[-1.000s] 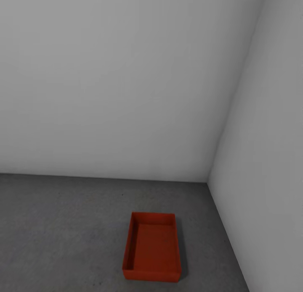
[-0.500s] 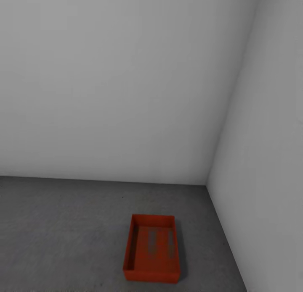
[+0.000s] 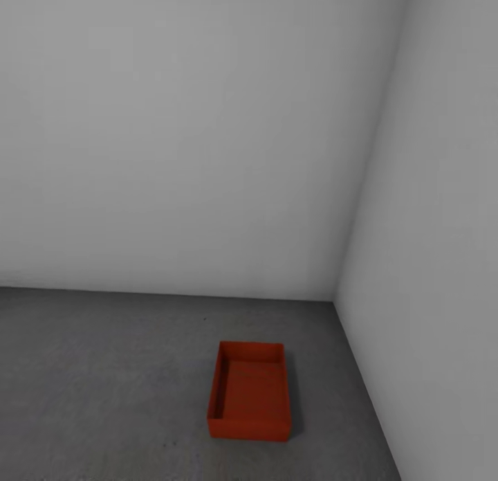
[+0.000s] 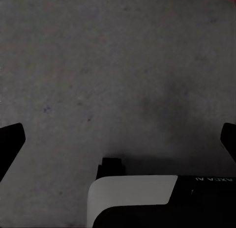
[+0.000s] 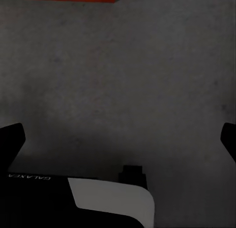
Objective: Move the two storage containers from the living room to the garage. In the garage, place one container on the floor and stack the other container on top of it (either order is fine).
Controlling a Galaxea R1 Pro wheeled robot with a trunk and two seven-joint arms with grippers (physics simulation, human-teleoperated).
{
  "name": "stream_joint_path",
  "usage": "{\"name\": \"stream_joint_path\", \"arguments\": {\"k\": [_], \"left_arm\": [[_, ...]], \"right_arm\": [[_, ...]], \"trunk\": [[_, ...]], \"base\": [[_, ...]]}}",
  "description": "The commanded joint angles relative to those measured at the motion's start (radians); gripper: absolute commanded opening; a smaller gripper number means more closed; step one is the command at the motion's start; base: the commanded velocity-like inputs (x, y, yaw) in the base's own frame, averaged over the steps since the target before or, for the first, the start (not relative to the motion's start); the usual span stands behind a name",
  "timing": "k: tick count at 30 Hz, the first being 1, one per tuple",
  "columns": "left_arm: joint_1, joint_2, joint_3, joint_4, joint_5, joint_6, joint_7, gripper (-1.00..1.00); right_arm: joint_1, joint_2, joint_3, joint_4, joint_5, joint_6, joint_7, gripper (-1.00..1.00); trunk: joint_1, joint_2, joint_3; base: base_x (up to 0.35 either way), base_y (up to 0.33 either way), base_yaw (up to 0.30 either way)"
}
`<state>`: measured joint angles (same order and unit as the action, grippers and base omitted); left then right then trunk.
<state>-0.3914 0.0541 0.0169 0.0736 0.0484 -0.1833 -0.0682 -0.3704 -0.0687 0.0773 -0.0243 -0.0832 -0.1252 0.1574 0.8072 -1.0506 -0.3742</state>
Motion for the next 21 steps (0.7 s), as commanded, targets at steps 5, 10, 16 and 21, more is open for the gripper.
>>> {"name": "stream_joint_path", "arguments": {"k": [5, 10, 16, 21], "left_arm": [[-0.002, 0.000, 0.002, 0.005, 0.005, -0.007, -0.005, 1.00], [-0.001, 0.000, 0.002, 0.005, 0.005, -0.007, -0.005, 1.00], [-0.001, 0.000, 0.002, 0.005, 0.005, -0.007, -0.005, 1.00], [-0.001, -0.001, 0.002, 0.005, 0.005, -0.007, -0.005, 1.00]], "right_arm": [[-0.001, 0.000, 0.008, 0.001, -0.009, -0.004, 0.003, 1.00], [-0.001, -0.001, 0.008, 0.001, -0.009, -0.004, 0.004, 1.00], [-0.001, 0.000, 0.008, 0.001, -0.008, -0.004, 0.003, 1.00], [-0.001, -0.001, 0.008, 0.001, -0.007, -0.004, 0.003, 1.00]], "trunk": [[-0.020, 0.034, 0.023], [-0.039, 0.069, 0.047], [-0.062, 0.111, 0.075], [-0.081, 0.146, 0.099]], "base": [[-0.336, 0.000, 0.000], [-0.336, 0.000, 0.000], [-0.334, 0.000, 0.000], [-0.093, 0.000, 0.000]]}}
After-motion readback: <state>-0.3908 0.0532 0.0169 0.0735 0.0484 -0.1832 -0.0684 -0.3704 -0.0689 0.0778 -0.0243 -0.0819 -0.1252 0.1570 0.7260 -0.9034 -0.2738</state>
